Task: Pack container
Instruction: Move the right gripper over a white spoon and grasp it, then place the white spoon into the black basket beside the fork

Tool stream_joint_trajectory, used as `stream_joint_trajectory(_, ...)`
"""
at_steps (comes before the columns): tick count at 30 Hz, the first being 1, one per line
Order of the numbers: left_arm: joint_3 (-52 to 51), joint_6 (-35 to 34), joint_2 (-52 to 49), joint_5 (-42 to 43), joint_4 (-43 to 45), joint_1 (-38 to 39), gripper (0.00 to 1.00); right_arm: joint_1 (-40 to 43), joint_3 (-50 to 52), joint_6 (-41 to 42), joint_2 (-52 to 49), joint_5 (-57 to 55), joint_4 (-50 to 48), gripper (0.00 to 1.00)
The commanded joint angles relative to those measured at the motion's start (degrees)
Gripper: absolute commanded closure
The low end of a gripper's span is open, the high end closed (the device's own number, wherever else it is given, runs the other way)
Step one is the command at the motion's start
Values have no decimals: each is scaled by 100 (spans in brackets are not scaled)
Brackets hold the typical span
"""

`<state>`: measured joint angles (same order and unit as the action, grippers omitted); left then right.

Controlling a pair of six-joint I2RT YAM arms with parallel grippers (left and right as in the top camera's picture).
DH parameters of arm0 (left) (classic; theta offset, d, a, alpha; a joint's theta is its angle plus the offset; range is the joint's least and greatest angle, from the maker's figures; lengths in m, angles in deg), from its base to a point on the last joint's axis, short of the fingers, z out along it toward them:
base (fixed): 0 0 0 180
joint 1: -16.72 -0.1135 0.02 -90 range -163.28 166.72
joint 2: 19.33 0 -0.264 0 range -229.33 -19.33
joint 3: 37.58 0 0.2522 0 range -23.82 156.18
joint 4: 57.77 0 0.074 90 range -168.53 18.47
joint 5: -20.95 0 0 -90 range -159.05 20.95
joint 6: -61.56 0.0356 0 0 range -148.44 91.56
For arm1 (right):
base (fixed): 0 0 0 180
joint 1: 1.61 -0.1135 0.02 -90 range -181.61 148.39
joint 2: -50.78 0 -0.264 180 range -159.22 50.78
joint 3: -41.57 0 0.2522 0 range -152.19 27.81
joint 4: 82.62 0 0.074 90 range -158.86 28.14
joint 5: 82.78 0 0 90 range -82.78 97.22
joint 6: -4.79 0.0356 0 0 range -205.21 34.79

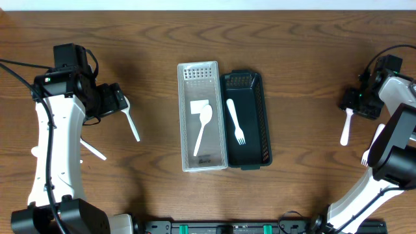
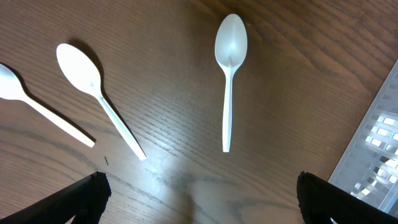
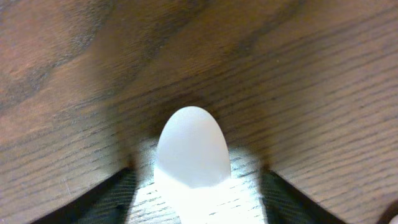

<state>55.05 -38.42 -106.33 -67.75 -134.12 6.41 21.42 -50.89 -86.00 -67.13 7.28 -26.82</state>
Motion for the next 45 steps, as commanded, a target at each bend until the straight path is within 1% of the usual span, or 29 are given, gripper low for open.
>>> stream_joint_trajectory(1, 13, 120, 11, -46, -15, -28, 2, 17, 114, -11, -339, 39, 37, 48)
stream_joint_trajectory(2, 13, 120, 11, -46, -15, -28, 2, 17, 114, -11, -339, 39, 37, 56)
stream_joint_trajectory(5, 13, 120, 11, -46, -17, -28, 2, 17, 114, -13, -339, 39, 35, 64)
stream_joint_trajectory(9, 13, 120, 11, -46, -17, -28, 2, 17, 114, -11, -339, 39, 26, 71)
stream_joint_trajectory(11, 13, 120, 11, -46, -17, -28, 2, 17, 114, -11, -339, 39, 17, 78)
stream_joint_trajectory(12, 13, 120, 11, -46, -17, -28, 2, 17, 114, 2, -339, 39, 17, 83)
stream_joint_trajectory(13, 13, 120, 11, -46, -15, -28, 2, 15, 111, 50, -337, 39, 22, 84)
stream_joint_trajectory(15, 13, 120, 11, -46, -17, -28, 2, 15, 111, 138, -297, 39, 48, 84)
stream_joint_trajectory(18, 13, 120, 11, -46, -15, -28, 2, -11, 96, 511, -109, 44, 79, 82)
stream_joint_trajectory(23, 13, 120, 11, -46, -15, -28, 2, -343, -46, 717, 697, 70, 234, 82)
stream_joint_trajectory(29, 13, 120, 11, -46, -11, -28, 2, -1438, -74, 811, 2162, 131, 293, 83)
stream_joint_trajectory(33, 13, 120, 11, -46, -13, -28, 2, -2444, -74, 1290, 2800, 195, 525, 82)
stream_joint_trajectory(36, 11, 120, 11, -46, -13, -28, 2, -3244, -74, 1602, 2907, 192, 625, 81)
stream_joint_trajectory(39, 11, 120, 11, -46, -15, -28, 2, -3941, -70, 1952, 2796, 188, 608, 81)
stream_joint_trajectory(42, 11, 120, 11, -46, -15, -28, 2, -4360, -66, 2253, 2516, 74, 599, 81)
stream_joint_trajectory(45, 11, 120, 11, -46, -15, -28, 2, -4544, -35, 2400, 2048, 46, 599, 80)
